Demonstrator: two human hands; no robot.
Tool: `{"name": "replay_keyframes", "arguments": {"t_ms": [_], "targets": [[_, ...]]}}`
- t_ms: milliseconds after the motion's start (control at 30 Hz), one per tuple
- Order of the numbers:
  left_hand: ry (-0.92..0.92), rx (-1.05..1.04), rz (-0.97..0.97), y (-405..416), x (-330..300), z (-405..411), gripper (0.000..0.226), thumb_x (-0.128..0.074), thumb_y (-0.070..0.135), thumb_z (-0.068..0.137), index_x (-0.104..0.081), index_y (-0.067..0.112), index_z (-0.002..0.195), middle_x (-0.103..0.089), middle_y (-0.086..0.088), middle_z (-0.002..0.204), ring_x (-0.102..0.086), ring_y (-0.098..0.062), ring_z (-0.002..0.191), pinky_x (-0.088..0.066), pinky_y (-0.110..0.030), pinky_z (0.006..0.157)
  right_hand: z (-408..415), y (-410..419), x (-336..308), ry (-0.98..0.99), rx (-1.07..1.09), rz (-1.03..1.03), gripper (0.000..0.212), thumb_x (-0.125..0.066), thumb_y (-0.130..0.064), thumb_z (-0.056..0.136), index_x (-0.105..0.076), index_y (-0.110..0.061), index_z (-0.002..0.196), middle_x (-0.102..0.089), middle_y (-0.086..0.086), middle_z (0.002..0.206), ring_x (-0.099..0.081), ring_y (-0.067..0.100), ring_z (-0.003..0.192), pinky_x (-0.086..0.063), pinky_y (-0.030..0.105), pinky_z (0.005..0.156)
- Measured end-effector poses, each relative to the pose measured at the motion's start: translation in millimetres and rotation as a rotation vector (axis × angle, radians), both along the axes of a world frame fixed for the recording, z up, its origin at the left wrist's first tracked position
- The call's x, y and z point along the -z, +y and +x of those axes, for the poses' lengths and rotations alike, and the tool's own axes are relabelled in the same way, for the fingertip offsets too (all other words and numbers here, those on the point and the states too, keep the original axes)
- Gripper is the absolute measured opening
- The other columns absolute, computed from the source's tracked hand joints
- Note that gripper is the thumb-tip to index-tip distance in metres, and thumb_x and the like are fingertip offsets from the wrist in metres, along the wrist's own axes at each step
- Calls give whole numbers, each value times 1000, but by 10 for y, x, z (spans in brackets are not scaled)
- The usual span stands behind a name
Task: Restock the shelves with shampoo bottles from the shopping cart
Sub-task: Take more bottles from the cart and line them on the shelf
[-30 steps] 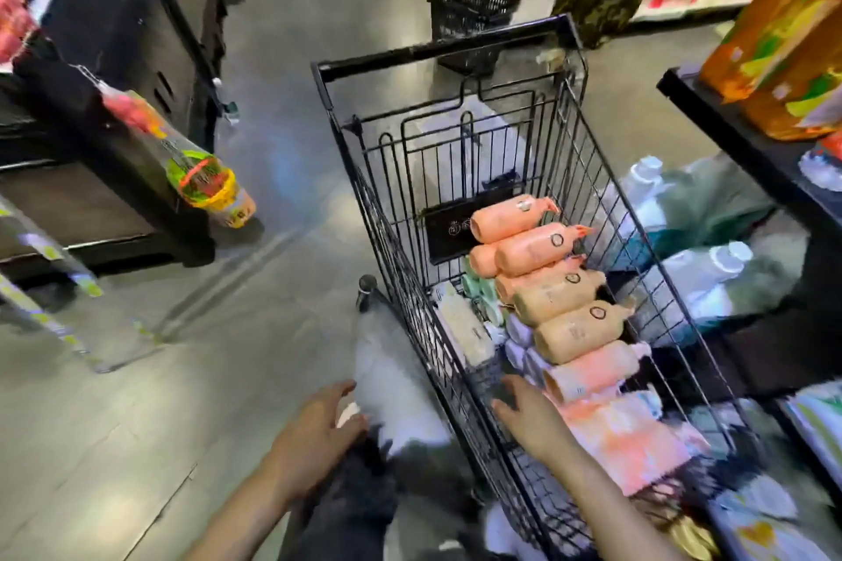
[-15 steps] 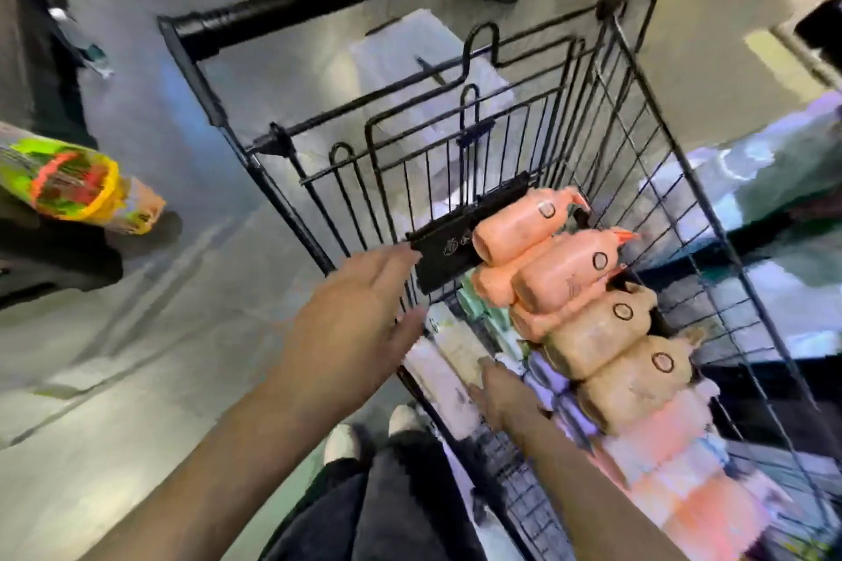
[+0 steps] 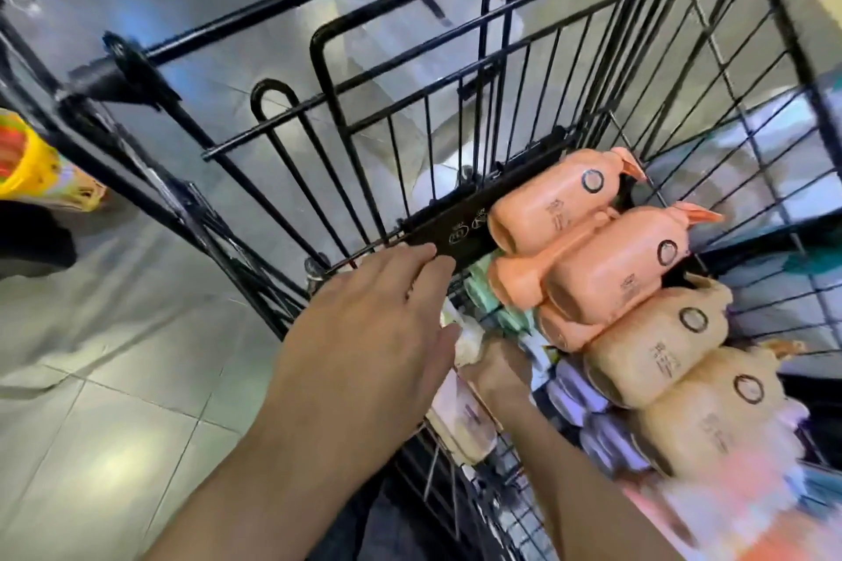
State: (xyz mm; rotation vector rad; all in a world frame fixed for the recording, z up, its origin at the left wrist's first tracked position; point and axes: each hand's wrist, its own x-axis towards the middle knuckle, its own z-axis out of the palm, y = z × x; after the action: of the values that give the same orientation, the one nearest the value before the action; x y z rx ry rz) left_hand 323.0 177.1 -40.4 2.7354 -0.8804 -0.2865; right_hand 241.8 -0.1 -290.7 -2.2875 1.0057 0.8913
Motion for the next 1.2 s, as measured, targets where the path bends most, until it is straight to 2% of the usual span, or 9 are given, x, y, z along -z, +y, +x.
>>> {"name": "replay_keyframes", "arguments": {"t_ms": [167, 333, 467, 567, 633, 767, 900, 1067, 1200], "targets": [[1, -19, 25, -13, -19, 2, 41, -61, 40, 83, -64, 17, 116, -68, 3, 113, -66, -16, 101, -55, -30, 76, -215, 117, -719, -282, -147, -47, 74, -57, -66, 66, -49, -17, 120, -49, 3, 117, -56, 24, 100, -44, 34, 62], [299, -181, -40, -150, -318, -57, 51, -41, 57, 89, -48, 29, 131, -57, 17, 119, -57, -8, 110, -47, -26, 83, -304, 194, -1904, -685, 134, -2, 73, -58, -62, 52, -56, -36, 120, -47, -16, 101, -44, -9, 88, -33, 18, 65], [955, -442, -683, -341, -352, -224, 58, -54, 74, 72, -55, 33, 113, -68, 20, 105, -63, -1, 98, -49, -25, 87, -212, 294, -2652, -705, 112, 34, 68, -57, -67, 50, -52, -50, 115, -48, -20, 97, -43, -9, 87, -35, 19, 68], [1100, -614, -949, -380, -452, -252, 46, -54, 58, 77, -57, 29, 112, -72, 9, 102, -68, -3, 91, -53, -20, 75, -199, 265, -2882, -791, 156, 328, 52, -63, -60, 62, -47, -70, 111, -50, -39, 114, -54, -10, 104, -49, 21, 85], [1060, -674, -971, -352, -516, -193, 52, -47, 56, 73, -57, 25, 113, -71, 6, 102, -68, -3, 86, -52, -15, 66, -227, 201, -2962, -808, 239, 625, 42, -66, -43, 76, -56, -58, 113, -58, -34, 119, -59, -3, 110, -52, 27, 93], [1106, -810, -966, -282, -486, -82, 61, -37, 69, 69, -63, 29, 107, -74, 4, 99, -69, -12, 92, -53, -36, 83, -239, -19, -2824, -871, 424, 923, 31, -53, -17, 89, -67, -16, 117, -70, -4, 116, -63, 16, 113, -49, 27, 95], [1176, -968, -1114, -195, -455, -3, 68, -34, 75, 77, -63, 28, 118, -72, -4, 107, -68, -22, 100, -52, -49, 90, -308, -84, -1768, -538, 258, 566, 19, -53, -13, 96, -60, -13, 114, -66, -1, 115, -60, 16, 109, -45, 15, 89], [1158, -989, -1150, -115, -466, 115, 69, -27, 72, 86, -72, 21, 93, -72, -12, 89, -69, -29, 83, -53, -50, 85, -376, 201, -377, 6, -230, 326, 67, -51, -49, 92, -30, -11, 144, -42, 15, 143, -46, 31, 125, -40, 36, 103], [1168, -993, -1144, -127, -423, 179, 66, -33, 75, 81, -74, 24, 90, -71, -14, 96, -66, -35, 97, -50, -53, 91, -291, 323, 23, 145, -186, 271, 94, -66, -46, 82, -11, -9, 150, -22, 13, 153, -41, 33, 132, -39, 42, 102]]}}
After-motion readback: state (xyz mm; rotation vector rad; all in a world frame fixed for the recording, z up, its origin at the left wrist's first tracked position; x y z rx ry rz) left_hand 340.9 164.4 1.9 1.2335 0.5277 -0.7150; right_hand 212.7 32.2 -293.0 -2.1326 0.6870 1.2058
